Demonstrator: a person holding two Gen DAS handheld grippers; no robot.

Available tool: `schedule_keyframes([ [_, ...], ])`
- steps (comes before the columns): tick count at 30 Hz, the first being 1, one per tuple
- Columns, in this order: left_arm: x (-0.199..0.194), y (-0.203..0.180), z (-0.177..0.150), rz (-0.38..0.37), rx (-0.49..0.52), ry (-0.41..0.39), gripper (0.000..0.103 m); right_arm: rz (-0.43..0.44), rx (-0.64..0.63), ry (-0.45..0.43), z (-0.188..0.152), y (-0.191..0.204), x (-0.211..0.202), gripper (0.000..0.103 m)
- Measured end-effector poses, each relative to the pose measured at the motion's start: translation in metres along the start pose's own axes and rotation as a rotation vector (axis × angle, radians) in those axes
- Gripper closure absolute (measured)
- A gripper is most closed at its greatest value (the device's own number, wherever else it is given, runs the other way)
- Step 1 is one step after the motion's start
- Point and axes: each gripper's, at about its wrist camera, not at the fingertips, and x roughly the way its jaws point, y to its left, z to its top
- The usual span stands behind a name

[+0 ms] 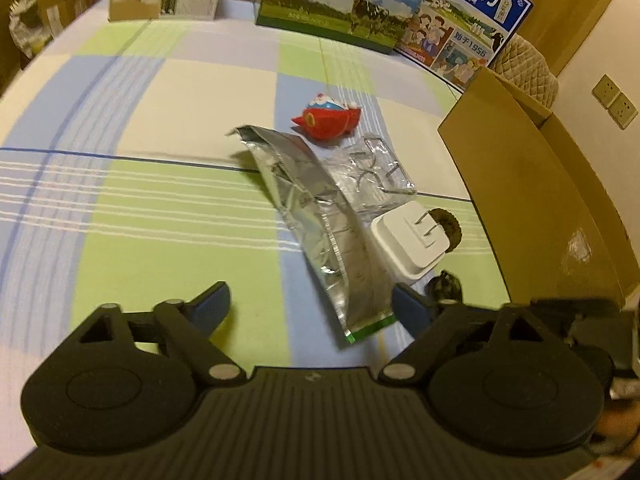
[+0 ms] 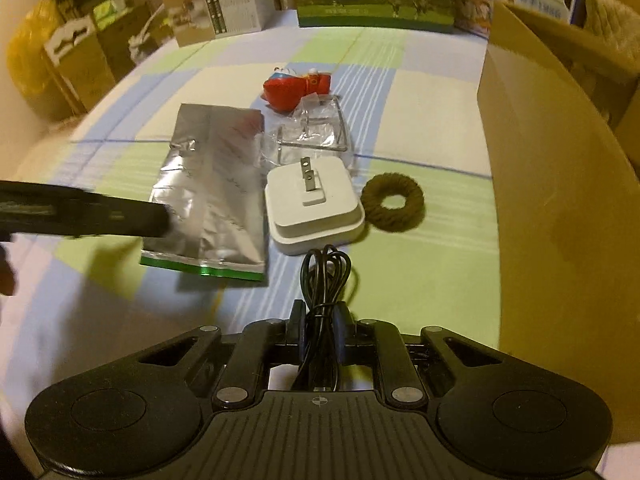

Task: Organize objects
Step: 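Grasp the foil pouch with the left tool while the right tool grasps the black cable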

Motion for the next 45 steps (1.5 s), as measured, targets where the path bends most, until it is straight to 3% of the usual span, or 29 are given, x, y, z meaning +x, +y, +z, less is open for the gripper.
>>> schedule_keyframes([
  [6,0.027,-0.009,0.011,-0.038,-0.031,0.043,0.062,0.014,0.029,-0.005,-0.002,-0.002,-0.003,0.093],
  [12,0.027,-0.011,0.012,-0.037,-0.022,0.064,0.078,0.026,0.03,-0.036,-0.004,0.001,-0.011,0.093],
  [22,-0.035,0.003,-0.032,0.023,0.132,0.169,0.077,0.095,0.014,-0.054,-0.011,0.022,-0.021,0.093],
  [25,-0.044,0.008,-0.035,0.047,0.116,0.157,0.07,0.096,0.017,-0.057,-0.012,0.024,-0.021,0.093],
  [26,-0.045,0.01,-0.033,0.047,0.103,0.146,0.064,0.095,0.019,-0.059,-0.011,0.024,-0.021,0.093],
  [30,-0.035,0.015,-0.017,0.072,0.068,0.12,0.055,0.092,0.033,-0.06,-0.011,0.02,-0.02,0.093],
  [43,0.015,0.007,-0.001,0.074,0.097,0.198,0.054,0.093,0.034,-0.059,-0.01,0.02,-0.016,0.093],
  [45,0.016,0.008,-0.001,0.069,0.102,0.201,0.059,0.091,0.032,-0.061,-0.01,0.02,-0.017,0.093],
])
